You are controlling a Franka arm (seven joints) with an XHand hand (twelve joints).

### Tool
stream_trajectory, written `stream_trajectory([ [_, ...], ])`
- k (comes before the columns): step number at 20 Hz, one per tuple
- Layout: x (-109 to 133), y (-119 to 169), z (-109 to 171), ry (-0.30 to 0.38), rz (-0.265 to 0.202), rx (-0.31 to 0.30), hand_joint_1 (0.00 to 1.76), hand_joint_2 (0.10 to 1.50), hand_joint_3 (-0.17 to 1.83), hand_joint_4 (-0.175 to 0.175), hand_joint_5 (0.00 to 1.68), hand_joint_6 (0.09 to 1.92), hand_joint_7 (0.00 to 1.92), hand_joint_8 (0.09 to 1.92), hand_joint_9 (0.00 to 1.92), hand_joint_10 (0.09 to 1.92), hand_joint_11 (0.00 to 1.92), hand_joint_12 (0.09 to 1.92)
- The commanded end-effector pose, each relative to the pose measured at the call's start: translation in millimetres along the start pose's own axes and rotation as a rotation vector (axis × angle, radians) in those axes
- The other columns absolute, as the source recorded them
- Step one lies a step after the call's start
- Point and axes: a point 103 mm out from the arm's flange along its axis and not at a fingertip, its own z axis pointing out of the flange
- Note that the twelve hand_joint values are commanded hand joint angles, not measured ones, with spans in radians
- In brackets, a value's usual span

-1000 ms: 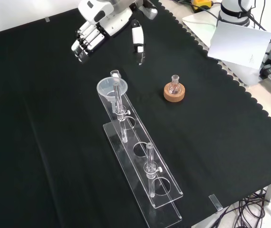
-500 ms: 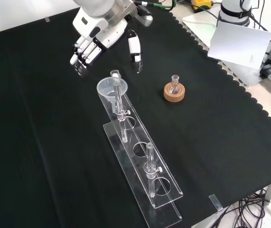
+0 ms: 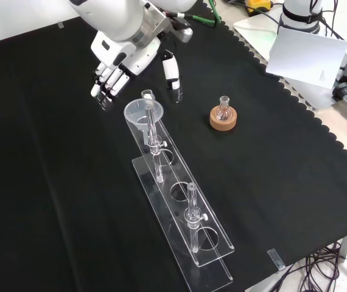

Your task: Pick up the funnel from the transparent funnel stand.

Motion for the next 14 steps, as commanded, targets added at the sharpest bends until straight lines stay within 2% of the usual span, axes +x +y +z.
stream_trajectory([
  [1,2.6,-0.2,2.4,-0.004,-0.007,0.007,0.53,0.63,0.02,-0.024,0.0,0.09,0.09,0.09,0.0,0.09,0.0,0.82],
  [8,4.3,4.2,5.9,-0.013,-0.022,0.029,0.53,0.63,0.02,-0.027,0.0,0.09,0.09,0.09,0.0,0.09,0.0,0.81],
  [11,6.5,9.1,4.0,-0.049,-0.01,0.048,0.53,0.64,0.02,-0.027,0.0,0.09,0.08,0.09,0.0,0.09,0.0,0.71],
  [14,9.3,13.3,7.6,-0.047,-0.02,0.069,0.53,0.64,0.01,-0.026,0.0,0.09,0.07,0.09,0.0,0.09,0.0,0.65],
])
